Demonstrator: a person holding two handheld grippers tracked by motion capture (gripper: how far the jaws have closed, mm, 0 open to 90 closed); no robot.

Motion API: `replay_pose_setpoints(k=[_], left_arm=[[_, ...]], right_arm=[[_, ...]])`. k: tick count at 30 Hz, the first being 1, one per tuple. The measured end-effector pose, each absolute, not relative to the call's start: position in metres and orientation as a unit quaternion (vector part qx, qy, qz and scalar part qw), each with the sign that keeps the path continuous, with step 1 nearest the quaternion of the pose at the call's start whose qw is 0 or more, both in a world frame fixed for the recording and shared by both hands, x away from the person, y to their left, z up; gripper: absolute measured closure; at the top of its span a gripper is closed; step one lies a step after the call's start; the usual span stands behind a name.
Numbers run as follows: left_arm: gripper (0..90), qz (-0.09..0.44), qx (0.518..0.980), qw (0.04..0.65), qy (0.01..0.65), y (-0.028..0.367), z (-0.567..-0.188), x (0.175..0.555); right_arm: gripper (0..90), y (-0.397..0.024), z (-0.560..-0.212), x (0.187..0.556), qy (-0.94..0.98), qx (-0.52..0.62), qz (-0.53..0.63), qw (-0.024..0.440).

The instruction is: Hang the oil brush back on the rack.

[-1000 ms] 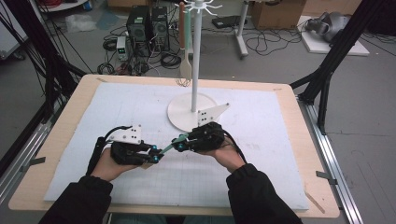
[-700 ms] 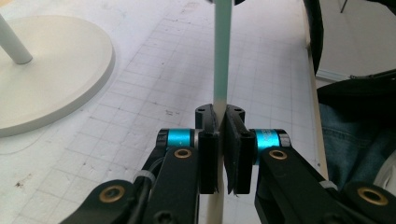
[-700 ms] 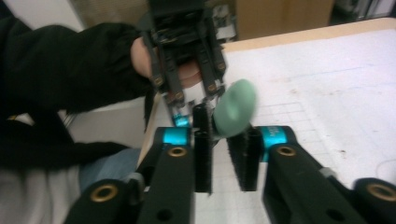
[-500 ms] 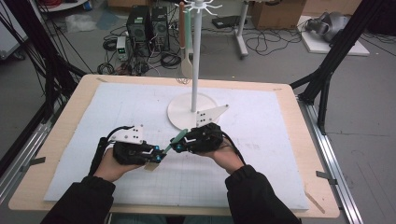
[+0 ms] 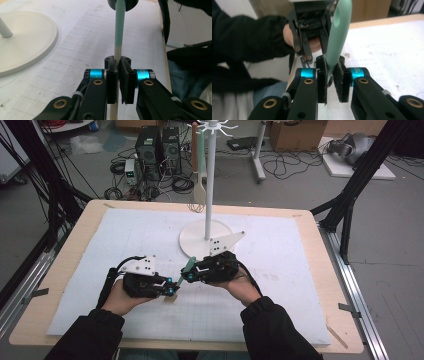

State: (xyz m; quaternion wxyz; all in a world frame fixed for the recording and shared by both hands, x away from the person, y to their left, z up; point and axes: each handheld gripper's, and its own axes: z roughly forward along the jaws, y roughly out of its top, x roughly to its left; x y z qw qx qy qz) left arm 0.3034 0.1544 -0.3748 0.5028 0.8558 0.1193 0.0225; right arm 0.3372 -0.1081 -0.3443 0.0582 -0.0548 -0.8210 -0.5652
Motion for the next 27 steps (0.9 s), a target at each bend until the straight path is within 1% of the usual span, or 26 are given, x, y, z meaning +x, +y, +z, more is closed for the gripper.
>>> replay_pose_setpoints(k=[2,4,7,9,11,15,19,23,25,27], left_arm=[[84.7,0.022,0.850,0.511,0.125,0.156,-0.374,0.304],[84.7,0.025,0.847,0.514,0.130,0.156,-0.373,0.304],[84.7,0.025,0.840,0.525,0.134,0.158,-0.373,0.304],[84.6,0.021,0.840,0.527,0.130,0.158,-0.373,0.304],[83.5,0.015,0.839,0.528,0.131,0.158,-0.373,0.305],[84.3,0.023,0.840,0.526,0.132,0.155,-0.373,0.304],[84.5,0.016,0.826,0.546,0.139,0.157,-0.372,0.305],[84.3,0.016,0.825,0.548,0.137,0.157,-0.372,0.304],[82.4,0.017,0.826,0.547,0.138,0.158,-0.373,0.304],[75.5,0.019,0.826,0.545,0.142,0.158,-0.373,0.305]], right_arm=[[77.2,-0.108,-0.346,0.337,-0.818,-0.058,-0.570,0.057],[76.3,-0.105,-0.348,0.336,-0.823,-0.056,-0.563,0.056],[78.3,-0.103,-0.350,0.337,-0.819,-0.062,-0.567,0.057],[82.4,-0.102,-0.351,0.337,-0.817,-0.065,-0.571,0.059],[83.5,-0.101,-0.351,0.338,-0.814,-0.064,-0.574,0.066],[82.7,-0.097,-0.351,0.336,-0.816,-0.058,-0.572,0.061],[79.6,-0.096,-0.352,0.335,-0.809,-0.063,-0.581,0.054],[83.1,-0.093,-0.354,0.335,-0.807,-0.063,-0.584,0.057],[83.6,-0.093,-0.355,0.335,-0.808,-0.064,-0.583,0.061],[83.9,-0.093,-0.355,0.335,-0.814,-0.065,-0.574,0.058]])
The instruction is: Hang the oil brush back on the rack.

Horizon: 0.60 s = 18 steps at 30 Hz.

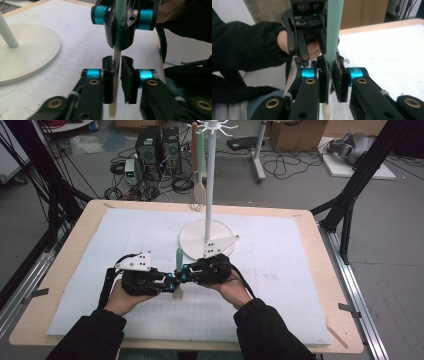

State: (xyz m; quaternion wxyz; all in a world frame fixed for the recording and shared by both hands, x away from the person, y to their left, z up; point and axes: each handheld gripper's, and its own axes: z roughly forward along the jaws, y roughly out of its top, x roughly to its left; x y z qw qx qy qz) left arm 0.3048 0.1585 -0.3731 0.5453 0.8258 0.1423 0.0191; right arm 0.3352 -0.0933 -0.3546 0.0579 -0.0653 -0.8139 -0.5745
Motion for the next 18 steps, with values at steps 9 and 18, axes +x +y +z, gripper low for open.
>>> replay_pose_setpoints(k=[9,18], left_arm=[[63.6,0.033,0.834,0.529,0.154,0.167,-0.374,0.305],[51.2,0.047,0.832,0.523,0.178,0.176,-0.374,0.304]], right_arm=[[84.0,-0.112,-0.350,0.342,-0.822,-0.086,-0.562,0.037],[84.0,-0.132,-0.346,0.347,-0.825,-0.104,-0.556,0.018]])
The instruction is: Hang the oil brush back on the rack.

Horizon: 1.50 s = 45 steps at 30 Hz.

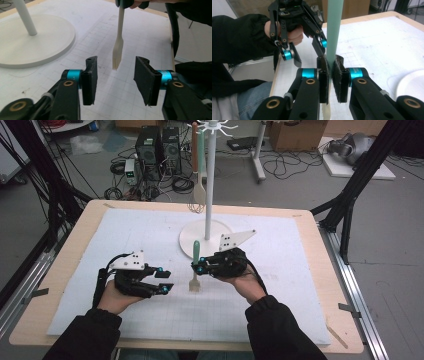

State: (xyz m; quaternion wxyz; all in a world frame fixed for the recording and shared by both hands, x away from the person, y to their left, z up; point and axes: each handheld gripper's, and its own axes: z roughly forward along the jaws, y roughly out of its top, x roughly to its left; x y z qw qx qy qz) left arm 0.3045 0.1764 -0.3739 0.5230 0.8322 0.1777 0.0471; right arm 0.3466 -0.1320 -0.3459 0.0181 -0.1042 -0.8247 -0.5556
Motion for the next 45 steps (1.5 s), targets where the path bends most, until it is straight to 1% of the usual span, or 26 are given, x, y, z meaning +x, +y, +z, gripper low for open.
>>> replay_pose_setpoints(k=[2,17,24,34,45], left_arm=[[47.7,0.050,0.830,0.523,0.186,0.178,-0.374,0.304],[30.6,0.084,0.826,0.511,0.224,0.201,-0.374,0.303],[27.3,0.094,0.821,0.510,0.239,0.210,-0.373,0.301],[23.7,0.108,0.814,0.509,0.259,0.221,-0.372,0.300],[19.7,0.113,0.814,0.505,0.263,0.225,-0.374,0.301]], right_arm=[[84.0,-0.135,-0.346,0.348,-0.827,-0.105,-0.553,0.015],[84.0,-0.152,-0.344,0.355,-0.828,-0.127,-0.546,0.003],[84.0,-0.159,-0.341,0.360,-0.825,-0.132,-0.550,0.001],[84.0,-0.165,-0.327,0.368,-0.832,-0.134,-0.538,-0.004],[83.9,-0.171,-0.320,0.373,-0.830,-0.132,-0.542,-0.009]])
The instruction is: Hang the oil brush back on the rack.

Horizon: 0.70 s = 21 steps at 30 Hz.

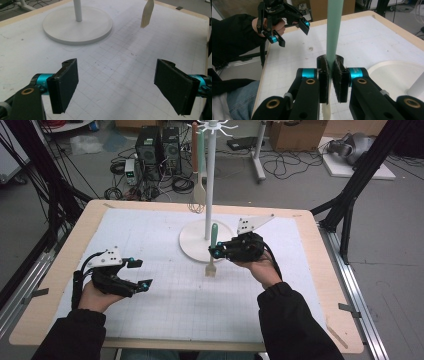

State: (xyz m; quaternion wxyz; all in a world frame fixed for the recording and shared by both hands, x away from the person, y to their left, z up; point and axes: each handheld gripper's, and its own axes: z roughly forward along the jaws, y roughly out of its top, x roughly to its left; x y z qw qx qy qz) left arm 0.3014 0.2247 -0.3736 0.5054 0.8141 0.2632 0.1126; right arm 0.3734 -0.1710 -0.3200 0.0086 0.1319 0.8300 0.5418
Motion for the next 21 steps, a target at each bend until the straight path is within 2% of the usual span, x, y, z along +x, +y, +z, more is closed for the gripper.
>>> replay_pose_setpoints(k=[21], left_arm=[[15.6,0.117,0.806,0.510,0.277,0.231,-0.374,0.301]], right_arm=[[84.0,-0.175,-0.292,0.384,0.829,0.129,0.544,0.022]])
